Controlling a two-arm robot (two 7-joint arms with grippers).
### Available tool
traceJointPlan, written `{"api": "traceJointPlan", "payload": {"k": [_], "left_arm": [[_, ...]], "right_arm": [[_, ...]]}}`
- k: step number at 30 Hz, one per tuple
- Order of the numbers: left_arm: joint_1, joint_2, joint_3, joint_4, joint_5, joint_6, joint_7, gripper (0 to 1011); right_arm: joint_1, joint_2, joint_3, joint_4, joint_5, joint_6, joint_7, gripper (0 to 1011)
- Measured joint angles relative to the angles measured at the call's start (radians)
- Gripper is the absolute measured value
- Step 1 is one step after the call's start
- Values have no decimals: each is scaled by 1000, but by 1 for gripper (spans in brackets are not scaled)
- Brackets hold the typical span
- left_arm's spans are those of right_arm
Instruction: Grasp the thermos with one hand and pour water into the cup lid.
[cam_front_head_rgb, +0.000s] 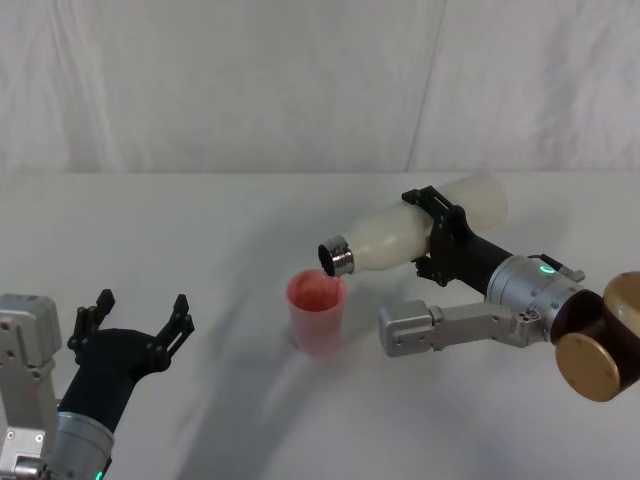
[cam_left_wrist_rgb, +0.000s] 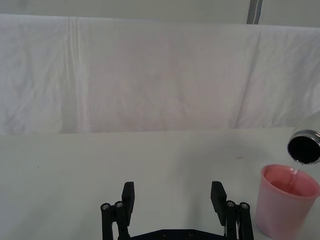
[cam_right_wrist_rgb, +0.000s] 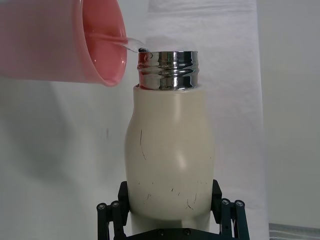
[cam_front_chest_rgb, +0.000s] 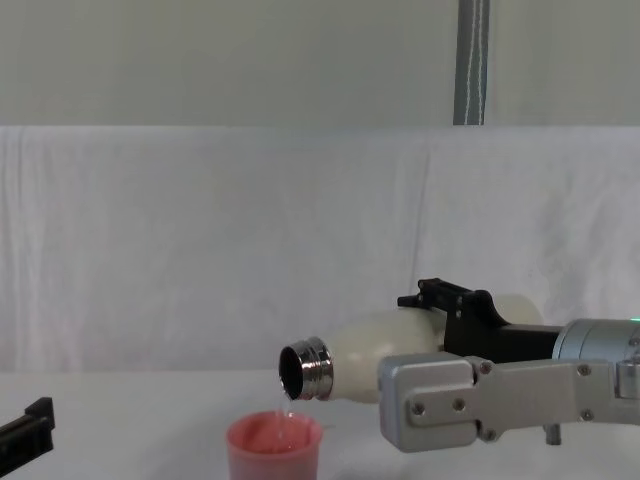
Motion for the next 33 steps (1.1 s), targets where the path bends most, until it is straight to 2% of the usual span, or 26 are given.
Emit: {"api": "traceJointPlan", "payload": {"k": [14, 17, 30, 33], "left_arm": [[0, 0, 0, 0, 0, 0, 0, 1001], [0, 0, 0, 0, 0, 0, 0, 1001], [0, 0, 0, 0, 0, 0, 0, 1001], [0, 0, 0, 0, 0, 0, 0, 1001]], "right_arm": [[1, 0, -1, 2, 0, -2, -2, 957], [-1, -2, 6, 2, 14, -8, -2, 958], [-42, -28, 85, 12, 214, -68, 45, 958], [-56, -32, 113, 11, 282, -84, 67, 957]]}}
